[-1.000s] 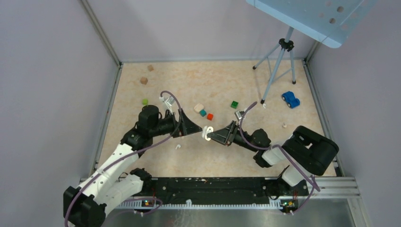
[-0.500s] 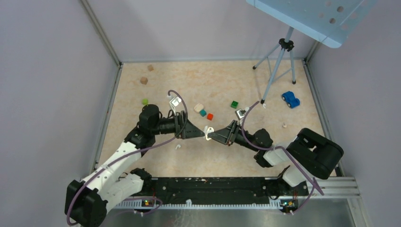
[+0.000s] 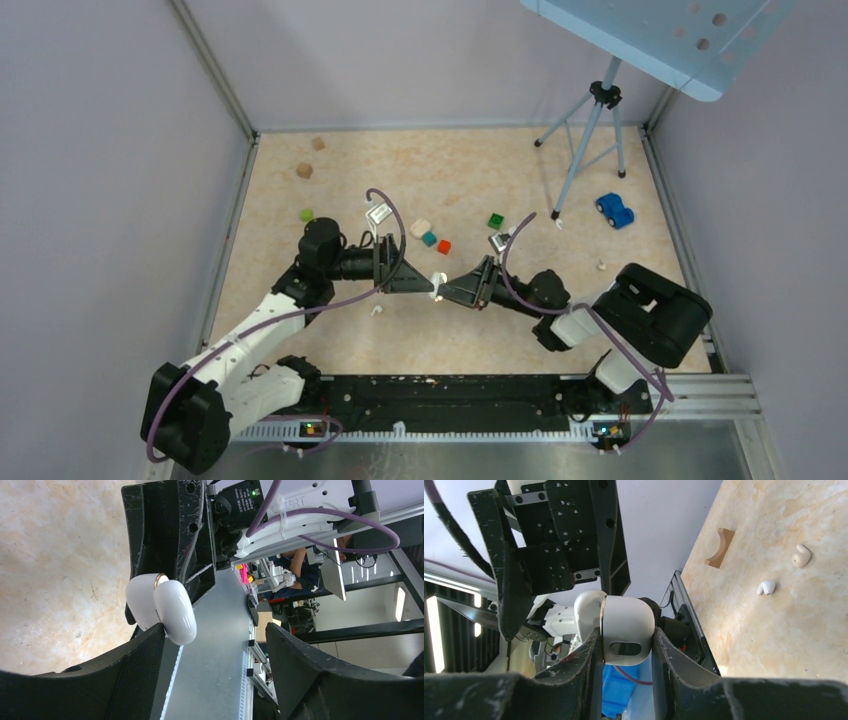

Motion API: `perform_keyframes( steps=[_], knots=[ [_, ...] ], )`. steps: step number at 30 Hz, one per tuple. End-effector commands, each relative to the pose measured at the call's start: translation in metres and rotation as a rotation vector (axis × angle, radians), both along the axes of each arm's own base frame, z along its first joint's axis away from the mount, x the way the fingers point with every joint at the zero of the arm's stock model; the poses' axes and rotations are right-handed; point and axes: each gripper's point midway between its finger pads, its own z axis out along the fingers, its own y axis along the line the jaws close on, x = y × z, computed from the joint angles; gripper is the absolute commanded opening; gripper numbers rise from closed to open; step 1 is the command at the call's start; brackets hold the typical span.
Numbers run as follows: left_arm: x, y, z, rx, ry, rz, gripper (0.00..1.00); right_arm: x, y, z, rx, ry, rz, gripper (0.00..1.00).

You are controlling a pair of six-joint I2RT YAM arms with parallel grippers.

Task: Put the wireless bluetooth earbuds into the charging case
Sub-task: Open the charging case.

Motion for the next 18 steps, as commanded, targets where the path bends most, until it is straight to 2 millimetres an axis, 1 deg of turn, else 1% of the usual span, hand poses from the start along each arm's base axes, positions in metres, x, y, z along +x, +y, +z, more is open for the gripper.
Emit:
perform_keyframes(
  steps=[1,3,8,11,15,18],
  knots=[
    [-0.002,-0.002,0.005,-0.019,-0.032,-0.039,0.75,-0.009,0.003,0.039,0.138,-0.131,0.042,0.0],
    [-0.001,-0.002,0.003,-0.01,-0.03,-0.031,0.72,-0.01,0.004,0.038,0.145,-0.124,0.049,0.0],
    [0.004,0.0,-0.006,0.045,-0.037,0.008,0.7,-0.011,0.009,0.037,0.144,-0.127,0.06,0.0],
    [0.009,0.002,-0.007,0.095,-0.075,0.047,0.69,-0.012,0.01,0.038,0.144,-0.13,0.062,0.0],
    [0.014,0.007,-0.018,0.198,-0.085,0.091,0.69,-0.012,0.012,0.037,0.139,-0.131,0.065,0.0],
    [0.018,0.009,-0.018,0.245,-0.108,0.111,0.68,-0.013,0.013,0.037,0.138,-0.134,0.066,0.0]
  ],
)
